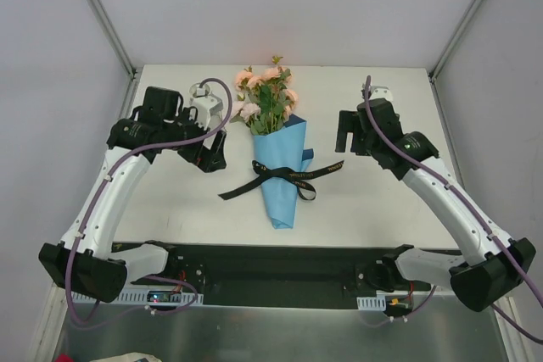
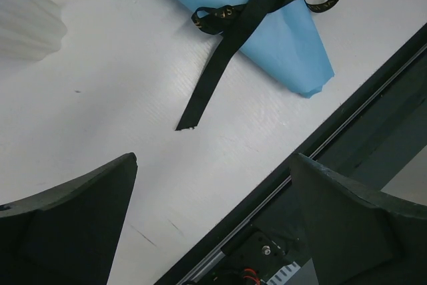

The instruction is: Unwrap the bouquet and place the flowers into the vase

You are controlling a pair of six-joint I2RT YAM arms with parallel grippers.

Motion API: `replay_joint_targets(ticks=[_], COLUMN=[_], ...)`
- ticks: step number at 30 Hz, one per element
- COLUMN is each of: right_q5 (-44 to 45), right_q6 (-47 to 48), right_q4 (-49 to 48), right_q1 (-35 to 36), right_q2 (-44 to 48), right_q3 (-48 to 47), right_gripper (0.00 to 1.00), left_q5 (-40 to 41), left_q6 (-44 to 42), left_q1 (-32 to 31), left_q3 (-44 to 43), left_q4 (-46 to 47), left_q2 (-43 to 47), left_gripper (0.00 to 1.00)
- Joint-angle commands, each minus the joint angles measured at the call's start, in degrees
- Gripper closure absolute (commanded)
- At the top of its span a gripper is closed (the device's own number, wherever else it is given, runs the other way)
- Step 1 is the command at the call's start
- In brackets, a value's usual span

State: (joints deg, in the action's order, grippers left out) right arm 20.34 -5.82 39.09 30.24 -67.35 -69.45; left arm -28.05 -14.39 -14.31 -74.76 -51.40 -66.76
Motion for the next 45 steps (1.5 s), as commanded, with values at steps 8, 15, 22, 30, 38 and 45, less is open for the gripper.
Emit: replay_joint_targets(ticks=[8,15,22,30,38,45], right_q5=[3.74,6.20,4.46,1.38,-1.62,-1.70], right_q6=[-9.46,-18.52,-21.42,-24.41,-27.39,-30.03], right_q4=[-1.73,-5.16,-8.67,-13.15,-16.85,-16.86], right_q1=[-0.35,-0.62,-1.93,-2.03,-1.76,-0.62], right_q2=[-7.35,-13.93,-17.90,-20.89,-24.31,-25.72], right_q3=[1.42,2.92,5.37,8.10,9.16,8.81], right_gripper=[0.03,0.03,0.07,0.11,0.15,0.18], left_q5=[-1.64,-0.43,3.70,7.84,8.54,9.33], left_q6=[0.85,-0.46,-3.27,-7.31,-10.30,-13.38], left_q1=[-3.27,-9.94,-15.57,-17.77,-19.09,-19.88], left_q3=[2.60,4.80,4.19,8.84,15.69,15.70], left_q4=[9.28,13.33,17.72,23.88,30.91,34.61], left_q2=[-4.69,-11.45,-21.73,-27.45,-27.80,-30.71], left_gripper=[0.01,0.01,0.01,0.01,0.02,0.12])
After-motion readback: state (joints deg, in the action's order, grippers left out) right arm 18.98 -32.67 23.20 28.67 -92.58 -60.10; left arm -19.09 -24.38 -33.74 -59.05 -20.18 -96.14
